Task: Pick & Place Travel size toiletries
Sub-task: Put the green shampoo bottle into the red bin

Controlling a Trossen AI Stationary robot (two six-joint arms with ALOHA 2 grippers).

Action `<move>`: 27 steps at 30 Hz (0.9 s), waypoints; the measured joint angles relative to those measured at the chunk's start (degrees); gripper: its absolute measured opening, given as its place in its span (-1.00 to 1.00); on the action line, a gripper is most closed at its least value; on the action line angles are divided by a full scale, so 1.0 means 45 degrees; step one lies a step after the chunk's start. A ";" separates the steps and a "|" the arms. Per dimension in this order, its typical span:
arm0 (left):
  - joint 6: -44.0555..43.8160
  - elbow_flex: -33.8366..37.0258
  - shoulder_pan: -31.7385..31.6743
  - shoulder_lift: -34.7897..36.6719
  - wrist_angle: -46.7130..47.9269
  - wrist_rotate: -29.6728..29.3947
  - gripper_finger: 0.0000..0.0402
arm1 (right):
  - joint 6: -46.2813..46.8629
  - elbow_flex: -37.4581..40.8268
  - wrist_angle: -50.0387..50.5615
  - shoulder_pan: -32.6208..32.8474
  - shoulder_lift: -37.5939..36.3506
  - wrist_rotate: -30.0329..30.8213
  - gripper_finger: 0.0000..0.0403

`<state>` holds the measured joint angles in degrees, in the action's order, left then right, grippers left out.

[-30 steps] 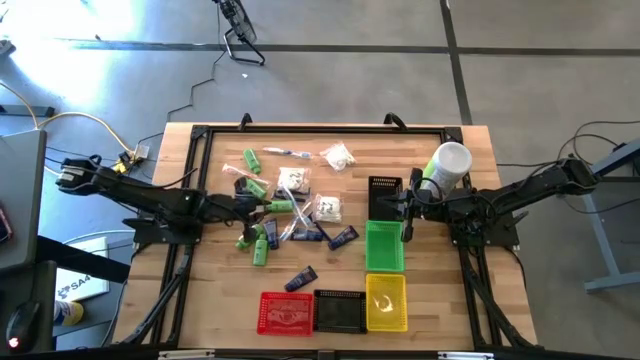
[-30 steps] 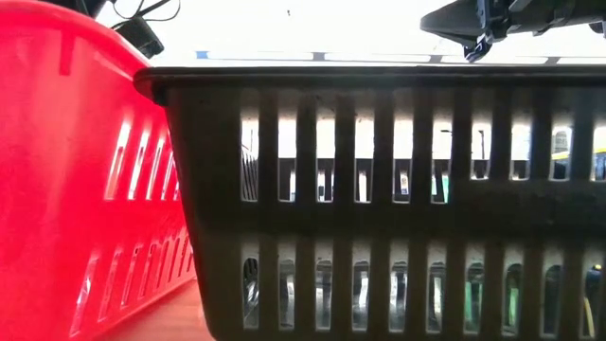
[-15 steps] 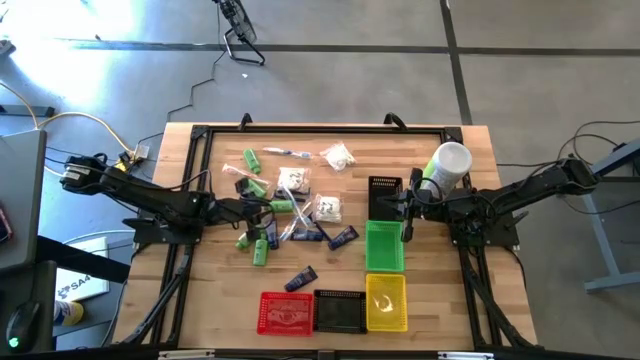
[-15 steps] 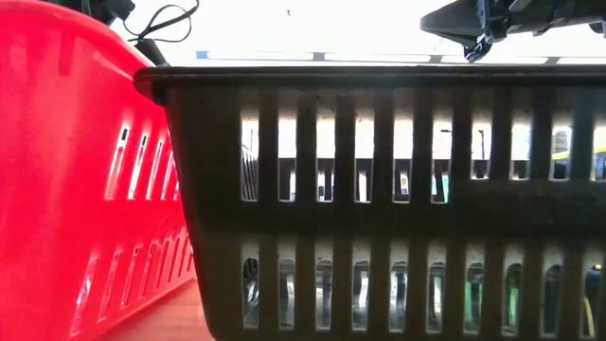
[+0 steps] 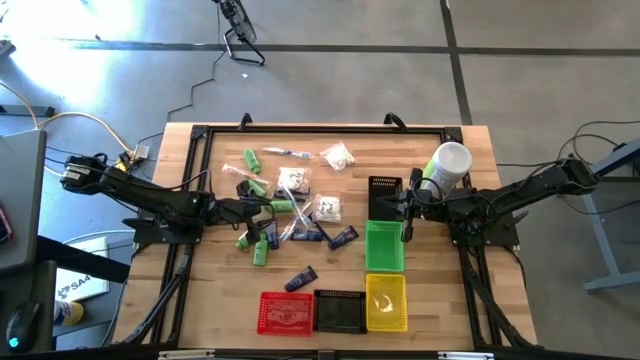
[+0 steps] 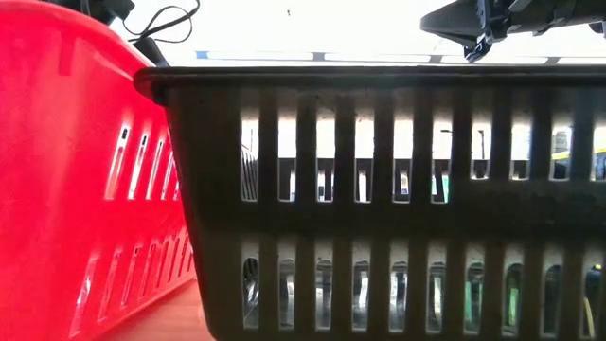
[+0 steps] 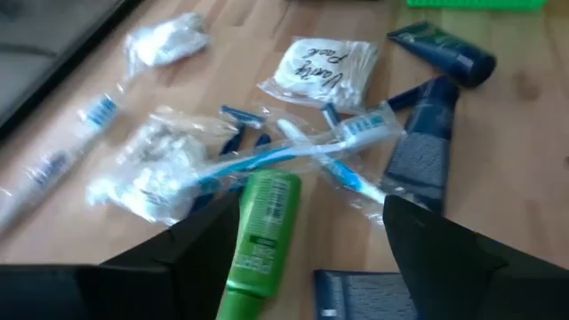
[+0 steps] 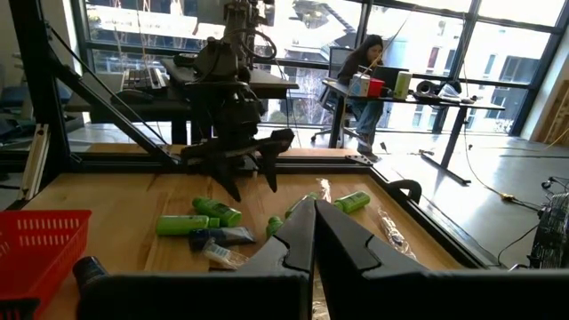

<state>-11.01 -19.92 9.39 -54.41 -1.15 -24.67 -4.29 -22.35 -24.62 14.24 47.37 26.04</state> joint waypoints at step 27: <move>0.1525 -0.0005 -0.3846 -0.0467 0.0838 0.3944 0.37 | 0.0316 0.0000 0.0000 0.0002 -0.0003 -0.0005 -0.99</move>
<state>-4.15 -19.94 -7.92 -56.51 2.62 -6.92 -2.87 -22.35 -24.62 14.25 47.36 26.02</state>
